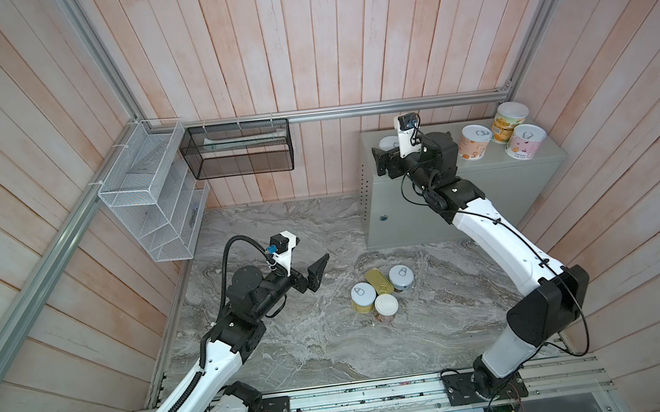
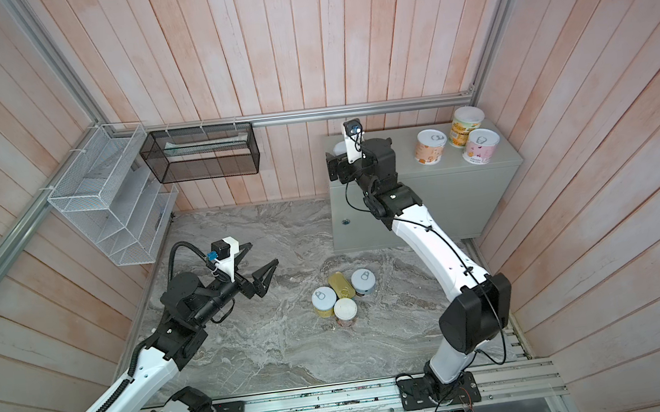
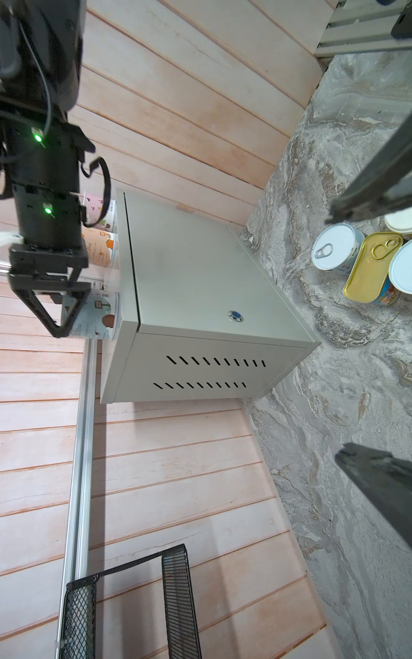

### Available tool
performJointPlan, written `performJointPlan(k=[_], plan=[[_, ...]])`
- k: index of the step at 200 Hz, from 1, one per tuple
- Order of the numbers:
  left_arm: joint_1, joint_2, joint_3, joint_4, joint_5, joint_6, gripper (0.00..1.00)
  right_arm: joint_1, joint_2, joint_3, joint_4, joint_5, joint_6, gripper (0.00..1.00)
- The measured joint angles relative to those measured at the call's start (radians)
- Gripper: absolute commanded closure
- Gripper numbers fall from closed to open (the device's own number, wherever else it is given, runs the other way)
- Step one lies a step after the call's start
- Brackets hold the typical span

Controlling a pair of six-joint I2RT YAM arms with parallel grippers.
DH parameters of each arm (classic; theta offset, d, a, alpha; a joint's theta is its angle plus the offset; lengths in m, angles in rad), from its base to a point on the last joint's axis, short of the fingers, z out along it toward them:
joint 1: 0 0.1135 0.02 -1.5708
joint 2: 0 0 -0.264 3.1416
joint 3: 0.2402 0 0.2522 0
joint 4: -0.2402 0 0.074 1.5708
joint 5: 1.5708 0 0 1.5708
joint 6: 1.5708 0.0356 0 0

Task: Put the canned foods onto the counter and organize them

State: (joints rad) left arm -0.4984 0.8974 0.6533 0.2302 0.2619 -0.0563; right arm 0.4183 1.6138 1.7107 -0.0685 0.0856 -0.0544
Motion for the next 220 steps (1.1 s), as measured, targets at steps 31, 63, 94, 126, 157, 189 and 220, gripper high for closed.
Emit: performJointPlan(k=[31, 63, 94, 126, 157, 189, 220], plan=[[0.0, 0.0, 0.0, 0.002, 0.002, -0.001, 0.0, 0.005, -0.114, -0.029, -0.011, 0.014, 0.013, 0.02], [0.0, 0.019, 0.0, -0.006, 0.027, -0.002, 0.0, 0.006, -0.261, -0.168, -0.016, 0.02, 0.048, 0.02], [-0.006, 0.026, 0.001, -0.039, 0.046, -0.002, 0.0, 0.006, -0.398, -0.317, -0.058, 0.01, 0.094, 0.02], [-0.024, 0.043, 0.001, -0.055, 0.047, -0.008, 0.0, 0.009, -0.526, -0.433, -0.105, -0.008, 0.149, 0.02], [-0.051, 0.096, 0.001, -0.06, 0.047, -0.019, 0.0, 0.035, -0.603, -0.522, -0.132, -0.024, 0.19, 0.02], [-0.081, 0.127, 0.001, -0.067, 0.046, -0.038, 0.0, 0.058, -0.62, -0.589, -0.154, -0.032, 0.217, 0.02], [-0.101, 0.129, 0.001, -0.074, 0.038, -0.056, 0.0, 0.073, -0.607, -0.623, -0.173, -0.044, 0.227, 0.02]])
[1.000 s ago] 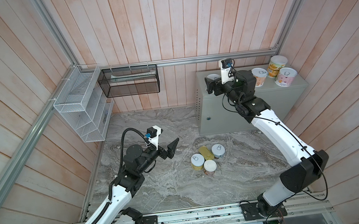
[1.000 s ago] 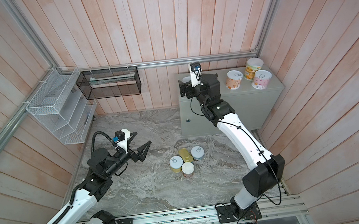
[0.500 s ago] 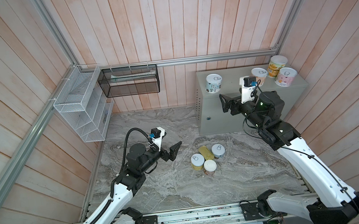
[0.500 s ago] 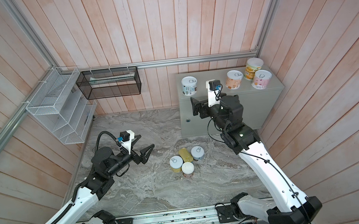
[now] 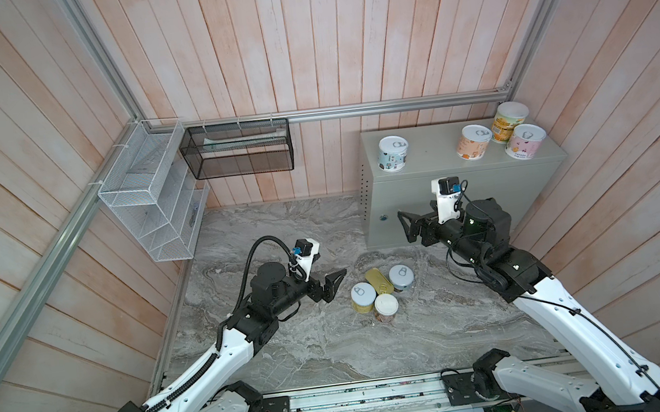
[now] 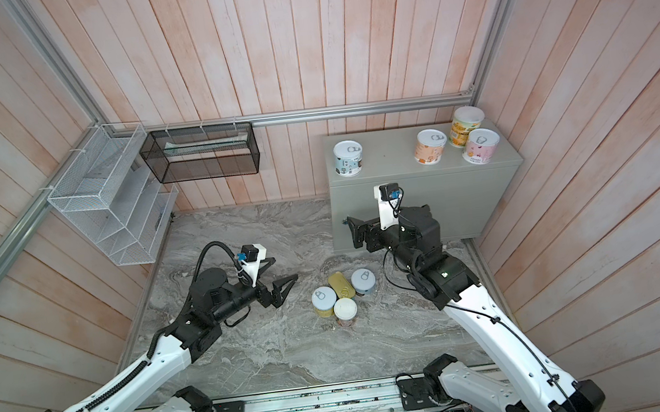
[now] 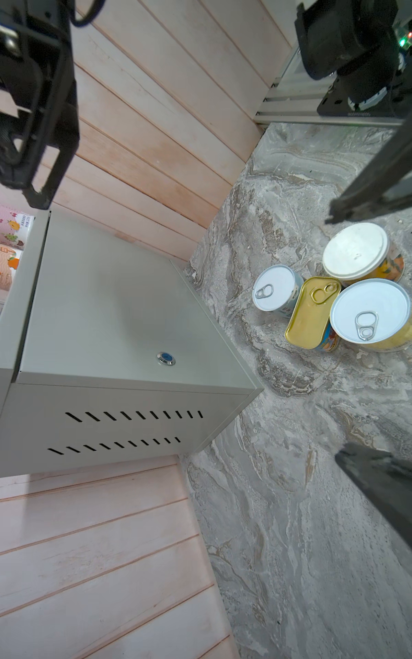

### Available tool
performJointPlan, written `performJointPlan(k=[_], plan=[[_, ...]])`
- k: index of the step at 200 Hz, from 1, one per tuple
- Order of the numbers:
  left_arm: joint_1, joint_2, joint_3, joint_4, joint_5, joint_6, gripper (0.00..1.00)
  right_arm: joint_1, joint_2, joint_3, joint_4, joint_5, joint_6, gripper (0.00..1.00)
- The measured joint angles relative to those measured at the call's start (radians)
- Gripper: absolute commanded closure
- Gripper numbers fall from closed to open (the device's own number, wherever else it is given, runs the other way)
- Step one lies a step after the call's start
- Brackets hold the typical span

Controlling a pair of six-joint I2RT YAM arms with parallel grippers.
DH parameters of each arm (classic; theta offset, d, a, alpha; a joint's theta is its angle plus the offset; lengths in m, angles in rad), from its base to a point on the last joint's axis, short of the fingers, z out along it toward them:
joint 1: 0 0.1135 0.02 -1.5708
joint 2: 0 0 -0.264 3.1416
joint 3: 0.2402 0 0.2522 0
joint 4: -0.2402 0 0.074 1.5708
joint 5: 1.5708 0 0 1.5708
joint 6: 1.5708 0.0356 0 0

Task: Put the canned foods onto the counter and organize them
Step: 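Lower the right gripper to the floor tins while the left gripper reaches down to them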

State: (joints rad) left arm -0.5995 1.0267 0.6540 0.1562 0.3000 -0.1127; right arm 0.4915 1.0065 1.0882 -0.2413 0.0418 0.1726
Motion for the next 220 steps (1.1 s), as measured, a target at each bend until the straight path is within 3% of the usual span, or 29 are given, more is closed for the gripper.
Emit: performJointPlan(k=[98, 220], plan=[[-0.016, 0.006, -0.002, -0.056, -0.02, -0.056, 0.0, 0.094, 0.048, -0.117, -0.052, 0.014, 0.032, 0.02], [-0.142, 0.317, -0.003, -0.113, 0.006, -0.078, 0.0, 0.094, -0.13, -0.297, -0.064, 0.008, 0.154, 0.02]])
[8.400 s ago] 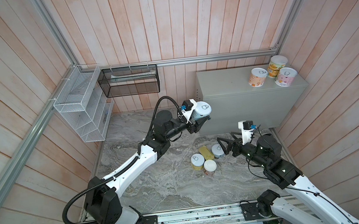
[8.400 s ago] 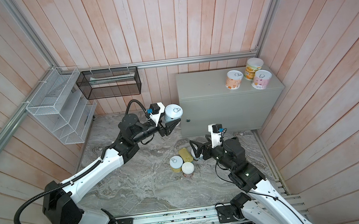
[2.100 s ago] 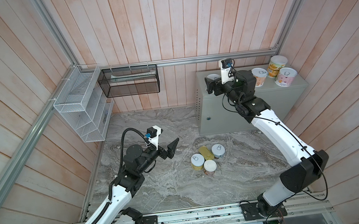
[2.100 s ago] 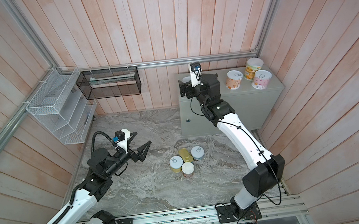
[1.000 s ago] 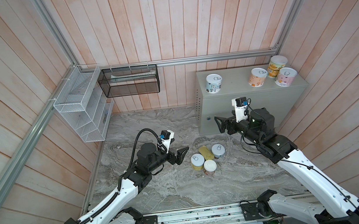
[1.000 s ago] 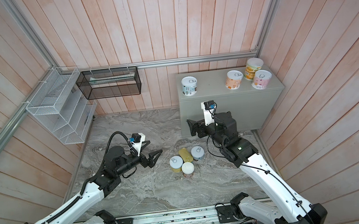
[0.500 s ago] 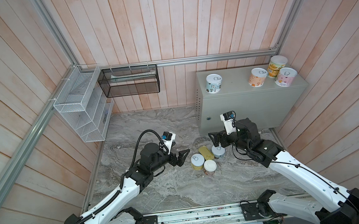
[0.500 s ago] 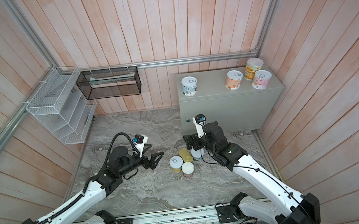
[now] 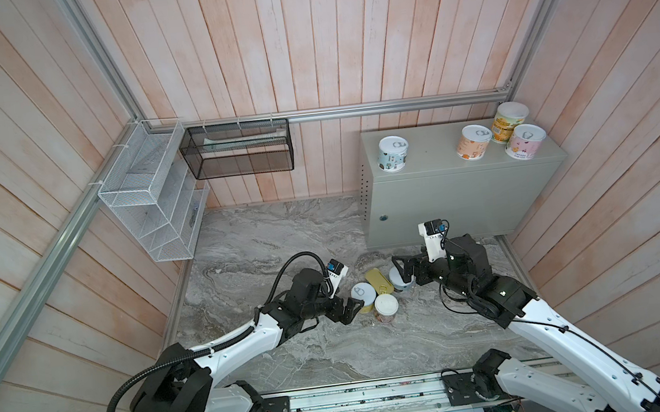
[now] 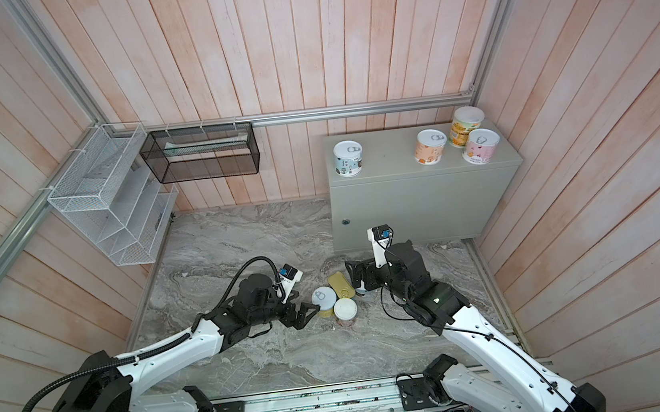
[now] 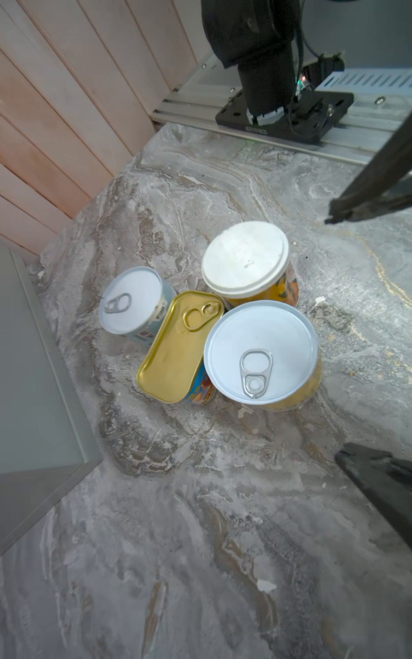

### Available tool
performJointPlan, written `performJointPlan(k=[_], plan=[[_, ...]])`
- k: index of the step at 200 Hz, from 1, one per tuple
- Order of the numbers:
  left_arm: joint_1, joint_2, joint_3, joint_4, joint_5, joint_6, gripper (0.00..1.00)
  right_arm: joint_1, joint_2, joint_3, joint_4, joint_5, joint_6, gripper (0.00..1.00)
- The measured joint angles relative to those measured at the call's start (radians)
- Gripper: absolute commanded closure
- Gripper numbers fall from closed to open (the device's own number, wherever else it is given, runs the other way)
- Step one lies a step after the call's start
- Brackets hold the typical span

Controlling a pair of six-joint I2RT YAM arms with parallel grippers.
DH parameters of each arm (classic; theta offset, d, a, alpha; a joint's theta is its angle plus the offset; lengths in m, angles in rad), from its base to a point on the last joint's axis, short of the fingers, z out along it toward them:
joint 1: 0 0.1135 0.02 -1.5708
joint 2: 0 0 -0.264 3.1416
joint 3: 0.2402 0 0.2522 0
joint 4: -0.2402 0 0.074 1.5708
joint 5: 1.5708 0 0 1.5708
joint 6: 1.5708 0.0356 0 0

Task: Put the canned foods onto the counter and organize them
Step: 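Lower the right gripper to the floor tins while the left gripper reaches down to them, then close the left gripper on the yellow-labelled white-lid can among the floor tins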

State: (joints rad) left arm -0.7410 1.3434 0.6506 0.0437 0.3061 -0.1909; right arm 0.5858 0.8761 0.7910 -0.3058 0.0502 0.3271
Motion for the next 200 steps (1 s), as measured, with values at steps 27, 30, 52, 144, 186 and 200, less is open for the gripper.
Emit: performJointPlan(k=[27, 30, 52, 144, 186, 200], plan=[[-0.008, 0.051, 0.001, 0.001, 0.0, 0.0, 0.0, 0.0, -0.014, 0.0, -0.005, 0.0, 0.003, 0.02], [-0.01, 0.055, 0.002, 0.001, 0.0, 0.0, 0.0, 0.0, -0.016, 0.0, -0.005, 0.0, 0.003, 0.02], [-0.022, 0.095, 0.02, 0.017, 0.0, 0.003, 0.0, 0.0, -0.031, 0.0, -0.005, 0.0, 0.003, 0.02], [-0.05, 0.262, 0.104, 0.069, -0.04, 0.015, 0.0, -0.001, -0.112, -0.034, -0.004, 0.0, 0.016, 0.02], [-0.05, 0.299, 0.149, 0.076, -0.061, 0.023, 0.0, -0.002, -0.098, -0.04, -0.011, -0.004, 0.018, 0.02], [-0.05, 0.325, 0.186, 0.058, -0.072, 0.042, 0.0, -0.002, -0.086, -0.04, -0.019, -0.004, 0.018, 0.02]])
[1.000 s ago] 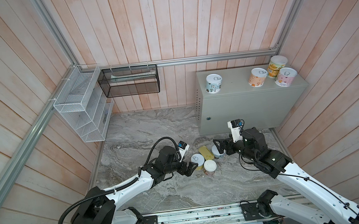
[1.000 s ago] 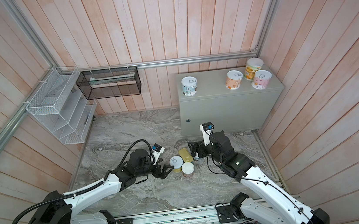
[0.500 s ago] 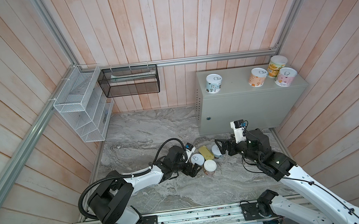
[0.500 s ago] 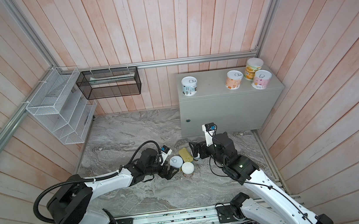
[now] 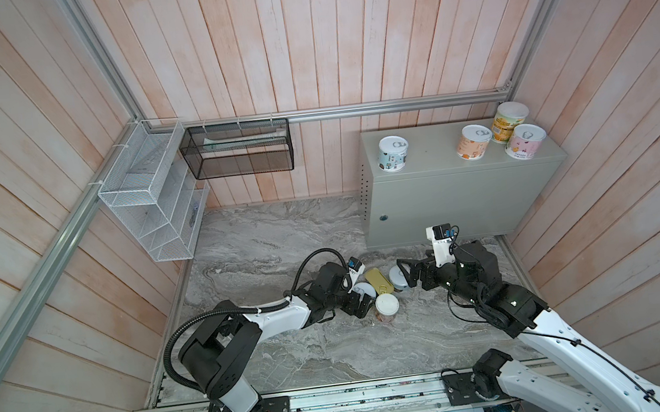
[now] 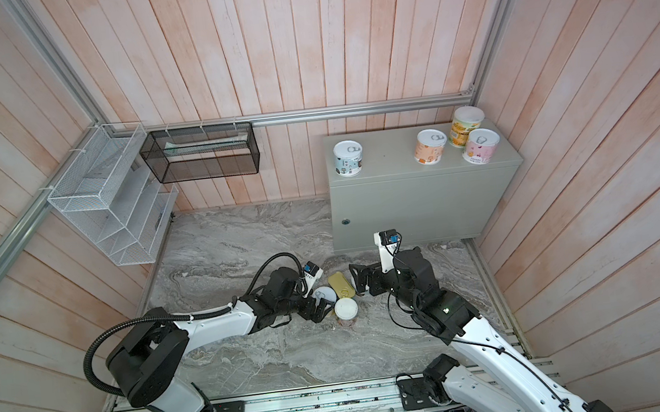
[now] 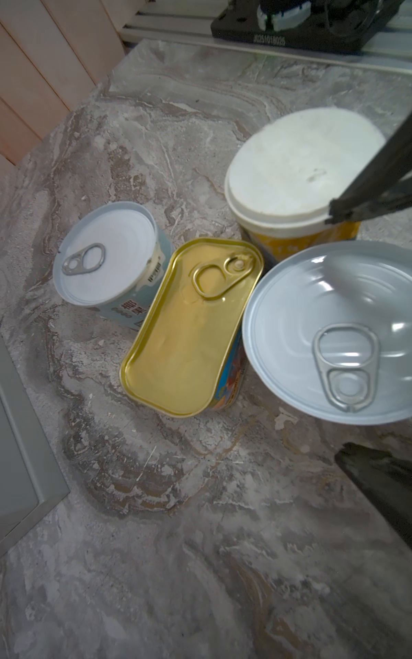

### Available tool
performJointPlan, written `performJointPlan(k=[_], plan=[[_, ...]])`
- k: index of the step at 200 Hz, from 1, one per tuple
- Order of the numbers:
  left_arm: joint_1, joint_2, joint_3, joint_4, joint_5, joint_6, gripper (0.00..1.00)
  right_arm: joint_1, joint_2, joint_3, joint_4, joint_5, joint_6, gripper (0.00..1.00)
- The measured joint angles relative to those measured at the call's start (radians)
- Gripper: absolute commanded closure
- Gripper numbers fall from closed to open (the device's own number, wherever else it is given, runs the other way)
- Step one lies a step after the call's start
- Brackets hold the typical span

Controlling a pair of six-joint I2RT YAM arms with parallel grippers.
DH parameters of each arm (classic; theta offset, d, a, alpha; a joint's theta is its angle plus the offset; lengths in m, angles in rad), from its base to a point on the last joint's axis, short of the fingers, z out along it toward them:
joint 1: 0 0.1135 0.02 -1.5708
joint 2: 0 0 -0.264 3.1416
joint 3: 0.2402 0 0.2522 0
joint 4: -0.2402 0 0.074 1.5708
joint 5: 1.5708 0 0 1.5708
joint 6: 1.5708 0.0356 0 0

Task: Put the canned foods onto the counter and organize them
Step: 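Close the left gripper on the yellow-labelled white-lid can among the floor tins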

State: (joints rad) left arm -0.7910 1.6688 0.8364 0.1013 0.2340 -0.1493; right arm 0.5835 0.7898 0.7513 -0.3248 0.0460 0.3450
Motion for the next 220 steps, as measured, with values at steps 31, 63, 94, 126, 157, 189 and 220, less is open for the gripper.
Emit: performJointPlan(k=[31, 63, 94, 126, 157, 189, 220], plan=[[0.0, 0.033, 0.079, -0.058, -0.014, 0.058, 0.0, -0.002, 0.005, 0.0, -0.036, 0.0, -0.001, 0.02], [-0.003, 0.033, 0.106, -0.133, -0.027, 0.113, 0.0, -0.014, 0.005, 0.002, -0.056, 0.001, -0.007, 0.02], [-0.011, 0.033, 0.11, -0.189, -0.043, 0.147, 0.0, -0.018, 0.005, 0.002, -0.069, 0.0, -0.008, 0.02], [-0.015, 0.058, 0.137, -0.217, -0.054, 0.166, 0.08, -0.018, 0.005, 0.002, -0.07, 0.0, -0.008, 0.02], [-0.017, 0.104, 0.183, -0.227, -0.068, 0.176, 0.19, -0.018, 0.002, 0.002, -0.074, 0.0, -0.008, 0.02], [-0.017, 0.113, 0.19, -0.234, -0.089, 0.187, 0.24, -0.02, -0.008, 0.002, -0.079, 0.001, -0.008, 0.02], [-0.02, 0.104, 0.185, -0.237, -0.111, 0.187, 0.36, -0.022, -0.009, 0.0, -0.076, -0.003, -0.008, 0.02]])
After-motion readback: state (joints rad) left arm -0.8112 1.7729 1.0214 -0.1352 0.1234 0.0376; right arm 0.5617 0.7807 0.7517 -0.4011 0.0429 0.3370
